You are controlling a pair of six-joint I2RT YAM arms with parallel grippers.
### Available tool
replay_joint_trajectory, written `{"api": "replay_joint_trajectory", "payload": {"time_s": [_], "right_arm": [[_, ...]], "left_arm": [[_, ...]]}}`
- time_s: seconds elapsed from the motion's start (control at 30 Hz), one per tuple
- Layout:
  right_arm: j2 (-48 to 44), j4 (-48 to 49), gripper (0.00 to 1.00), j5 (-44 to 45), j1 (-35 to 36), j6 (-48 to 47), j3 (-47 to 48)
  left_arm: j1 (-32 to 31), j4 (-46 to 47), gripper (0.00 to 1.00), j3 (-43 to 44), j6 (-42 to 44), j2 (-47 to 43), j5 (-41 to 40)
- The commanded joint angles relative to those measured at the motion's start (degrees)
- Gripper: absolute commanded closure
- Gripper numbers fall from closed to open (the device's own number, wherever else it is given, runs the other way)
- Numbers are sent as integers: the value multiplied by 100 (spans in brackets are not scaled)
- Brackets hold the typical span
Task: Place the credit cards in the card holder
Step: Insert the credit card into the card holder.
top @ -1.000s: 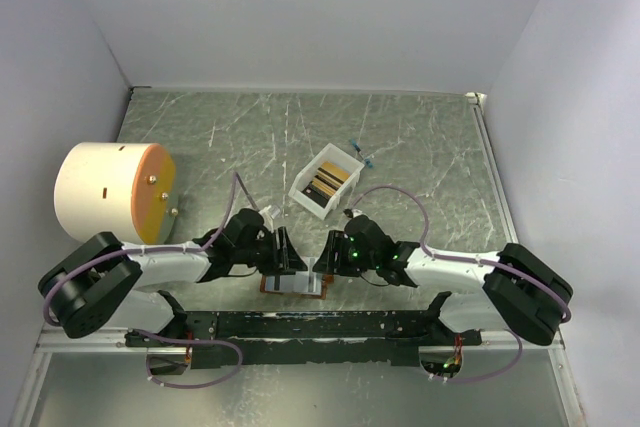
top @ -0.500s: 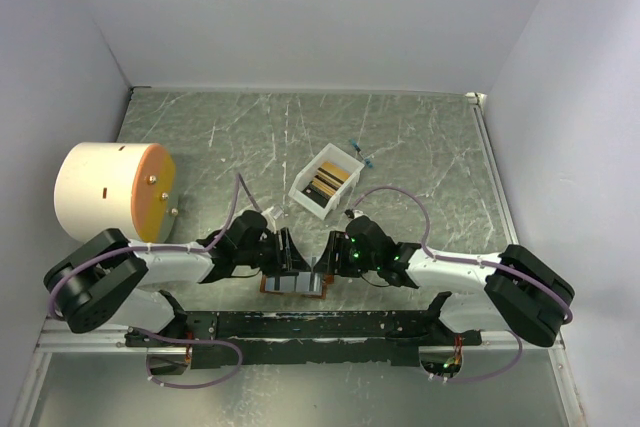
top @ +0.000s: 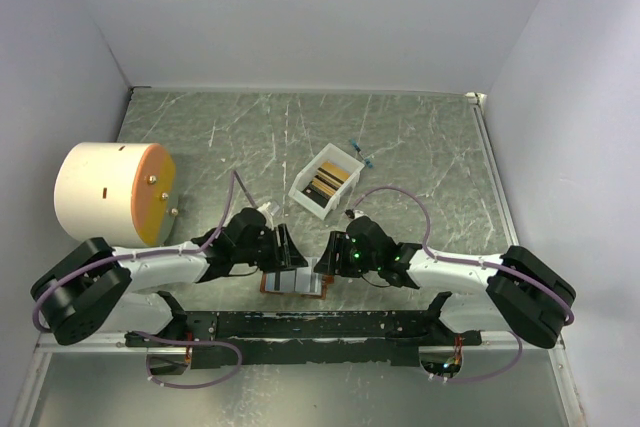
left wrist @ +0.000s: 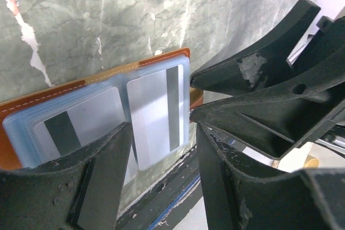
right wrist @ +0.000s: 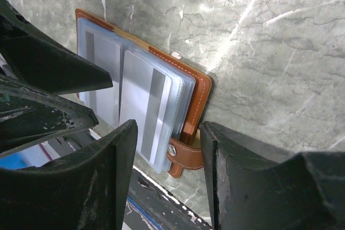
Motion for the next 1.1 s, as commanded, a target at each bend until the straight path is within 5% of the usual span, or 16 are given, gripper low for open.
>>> {"api": "replay_joint_trajectory", "payload": {"time_s": [0.0,0.8,1.07], "right_arm": [[-23,29,50,112,30,-64,-18],[56,21,50,134,22,-95,69],[-44,-149,50,261,37,-114,59]], "left_arm": [[-45,-117,38,104,132,115,-174],[-183,487,39,168,-178,359,116],[-233,62,39,317,-57,269,-165]]}}
